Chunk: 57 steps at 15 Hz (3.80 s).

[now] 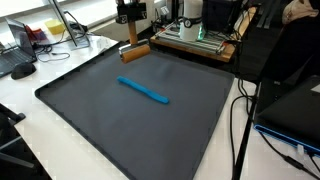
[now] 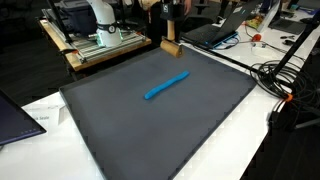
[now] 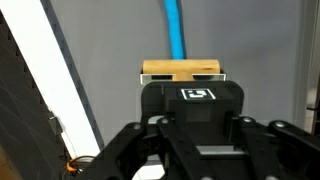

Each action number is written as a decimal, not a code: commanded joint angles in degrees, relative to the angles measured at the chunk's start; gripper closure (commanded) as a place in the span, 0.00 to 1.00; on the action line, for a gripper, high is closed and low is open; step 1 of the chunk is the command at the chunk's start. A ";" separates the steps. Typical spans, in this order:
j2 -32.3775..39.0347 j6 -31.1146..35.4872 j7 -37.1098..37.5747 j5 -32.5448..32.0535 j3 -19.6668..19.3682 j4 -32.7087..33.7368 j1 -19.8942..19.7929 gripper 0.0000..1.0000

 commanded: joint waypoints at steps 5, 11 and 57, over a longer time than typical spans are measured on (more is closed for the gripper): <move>-0.46 2.95 0.95 -6.09 0.49 -3.56 3.82 0.78; 2.94 3.14 1.23 -6.93 1.19 -3.14 5.06 0.78; 25.32 6.75 6.04 -9.32 2.73 7.34 2.74 0.78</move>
